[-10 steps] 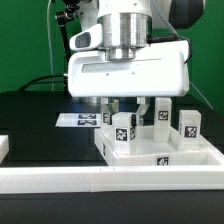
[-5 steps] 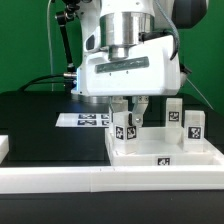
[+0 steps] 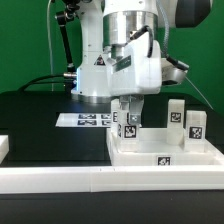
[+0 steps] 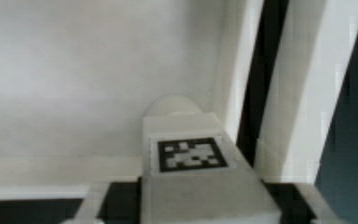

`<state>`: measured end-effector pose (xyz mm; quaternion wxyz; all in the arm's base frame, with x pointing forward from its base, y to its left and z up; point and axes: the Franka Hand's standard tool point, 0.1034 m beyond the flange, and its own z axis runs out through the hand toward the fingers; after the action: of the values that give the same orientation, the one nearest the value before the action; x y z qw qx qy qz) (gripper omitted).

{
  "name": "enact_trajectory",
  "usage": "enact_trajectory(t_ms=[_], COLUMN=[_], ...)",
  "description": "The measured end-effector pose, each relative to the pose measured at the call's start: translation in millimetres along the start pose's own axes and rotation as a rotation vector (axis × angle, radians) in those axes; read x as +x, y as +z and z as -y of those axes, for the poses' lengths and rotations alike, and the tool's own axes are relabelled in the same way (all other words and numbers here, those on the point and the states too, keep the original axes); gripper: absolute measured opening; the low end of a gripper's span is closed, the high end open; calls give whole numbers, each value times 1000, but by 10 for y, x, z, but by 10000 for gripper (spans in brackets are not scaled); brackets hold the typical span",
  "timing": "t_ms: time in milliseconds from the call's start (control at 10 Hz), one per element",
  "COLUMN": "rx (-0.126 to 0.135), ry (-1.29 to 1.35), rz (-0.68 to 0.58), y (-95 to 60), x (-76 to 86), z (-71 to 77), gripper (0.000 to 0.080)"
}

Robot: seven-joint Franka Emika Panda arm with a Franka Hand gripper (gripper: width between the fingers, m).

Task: Assemble square table

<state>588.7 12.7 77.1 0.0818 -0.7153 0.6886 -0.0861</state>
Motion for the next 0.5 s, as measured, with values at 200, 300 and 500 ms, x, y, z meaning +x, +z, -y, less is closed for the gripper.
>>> enact_trajectory(t_ms=[200, 300, 500], rx=[2, 4, 0], ry=[116, 174, 232], rz=[8, 12, 12], y=[-3, -4, -3], x=[10, 16, 45], z=[-2, -4, -13], gripper=[300, 300, 300])
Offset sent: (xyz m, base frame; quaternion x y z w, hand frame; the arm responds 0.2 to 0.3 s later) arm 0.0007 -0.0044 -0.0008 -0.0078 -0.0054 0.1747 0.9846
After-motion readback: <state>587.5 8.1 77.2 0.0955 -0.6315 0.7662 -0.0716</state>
